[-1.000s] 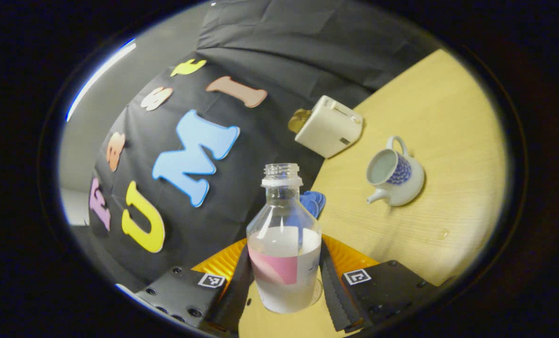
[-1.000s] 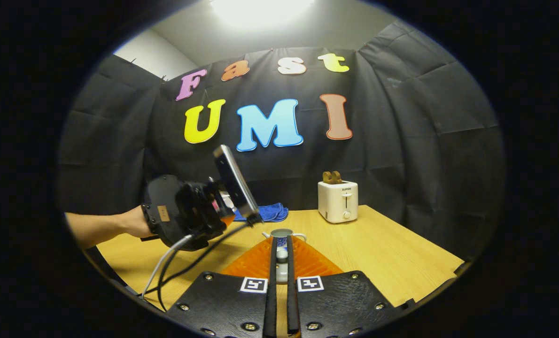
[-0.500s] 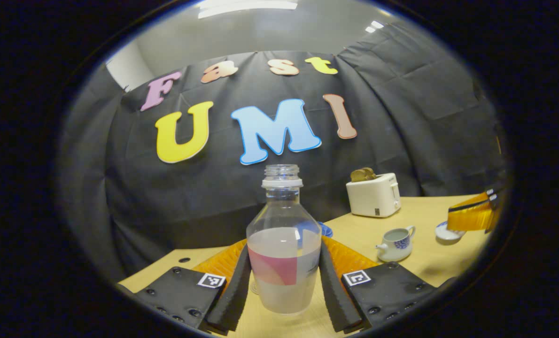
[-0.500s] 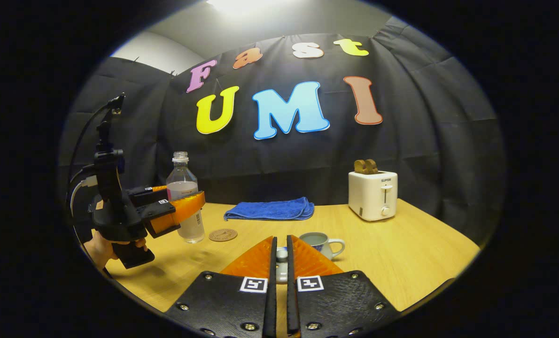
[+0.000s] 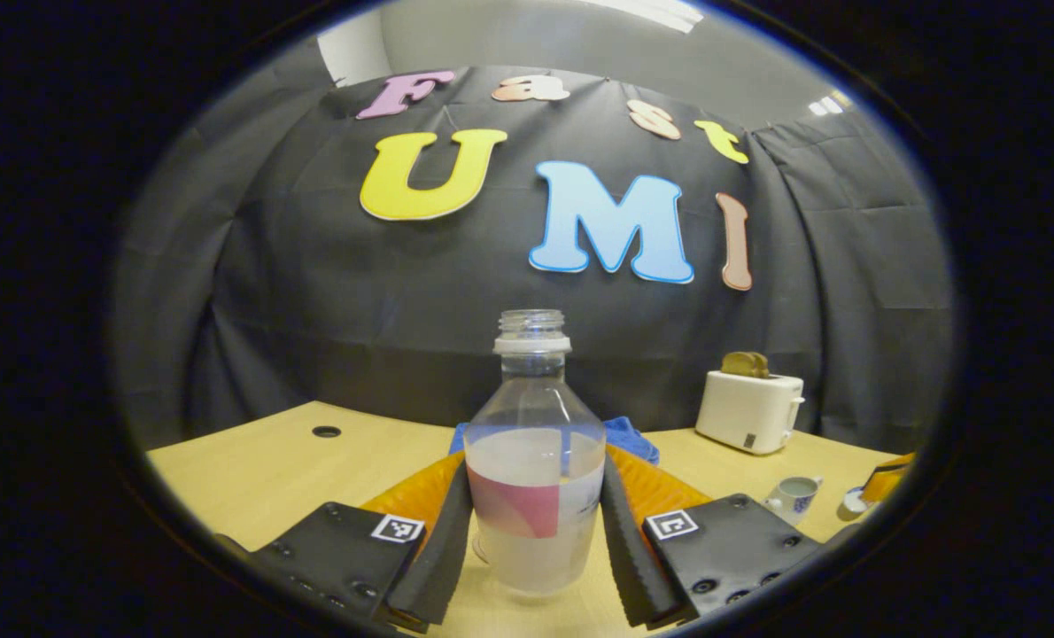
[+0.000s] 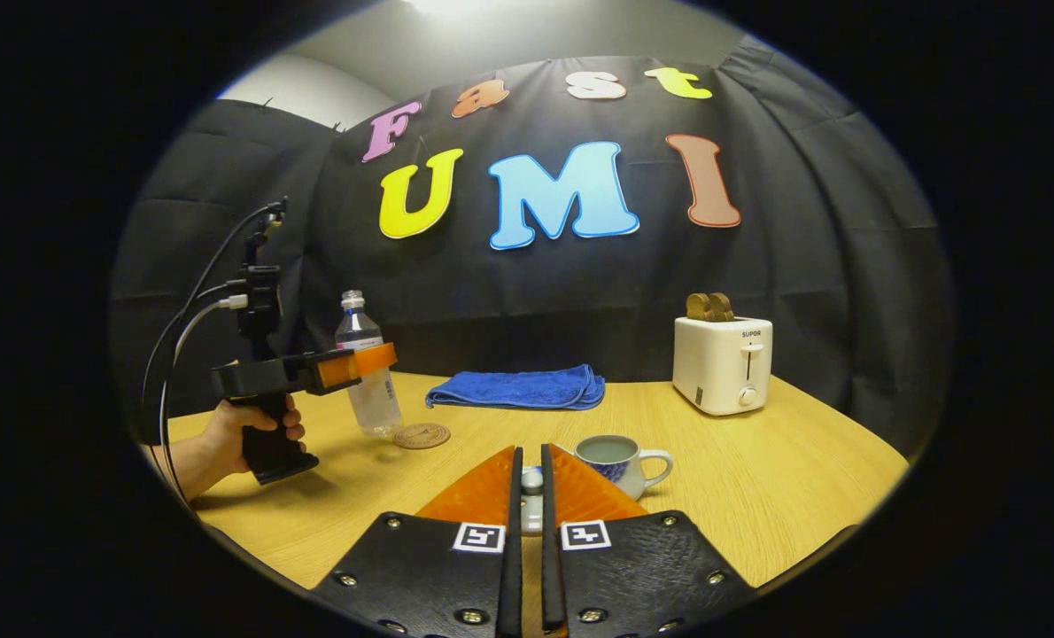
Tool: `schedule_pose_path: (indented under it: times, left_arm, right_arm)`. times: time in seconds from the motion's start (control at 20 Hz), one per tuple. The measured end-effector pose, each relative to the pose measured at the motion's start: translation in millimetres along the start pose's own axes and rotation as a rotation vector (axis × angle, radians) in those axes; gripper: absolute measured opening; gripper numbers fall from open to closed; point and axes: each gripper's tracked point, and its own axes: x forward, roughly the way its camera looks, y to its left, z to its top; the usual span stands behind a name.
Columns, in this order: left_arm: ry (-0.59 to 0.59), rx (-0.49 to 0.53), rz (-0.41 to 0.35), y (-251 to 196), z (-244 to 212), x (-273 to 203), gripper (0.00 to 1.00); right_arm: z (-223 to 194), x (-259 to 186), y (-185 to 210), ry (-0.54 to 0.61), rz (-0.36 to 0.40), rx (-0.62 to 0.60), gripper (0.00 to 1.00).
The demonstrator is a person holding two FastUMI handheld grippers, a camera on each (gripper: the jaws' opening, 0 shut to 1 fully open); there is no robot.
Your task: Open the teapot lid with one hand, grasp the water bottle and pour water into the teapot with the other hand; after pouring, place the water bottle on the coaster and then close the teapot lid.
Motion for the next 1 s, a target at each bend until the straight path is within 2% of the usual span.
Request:
schedule_pose_path:
  times: [0.25,0.35,0.75,1.0]
  left_arm:
    - [0.013,0.085,-0.011,-14,-12,31,0.82]
    - [0.02,0.104,0.013,-7,-19,41,0.82]
    - [0.04,0.036,0.039,10,-37,64,0.82]
    - [0.045,0.081,0.027,2,-43,68,0.87]
  right_arm:
    - [-14,3,-9,0.051,-0.029,0.002,0.09]
    - [-14,3,-8,0.05,-0.03,-0.003,0.09]
    - [-8,1,-9,0.035,-0.038,-0.015,0.09]
    - [-9,1,-10,0.037,-0.04,-0.015,0.09]
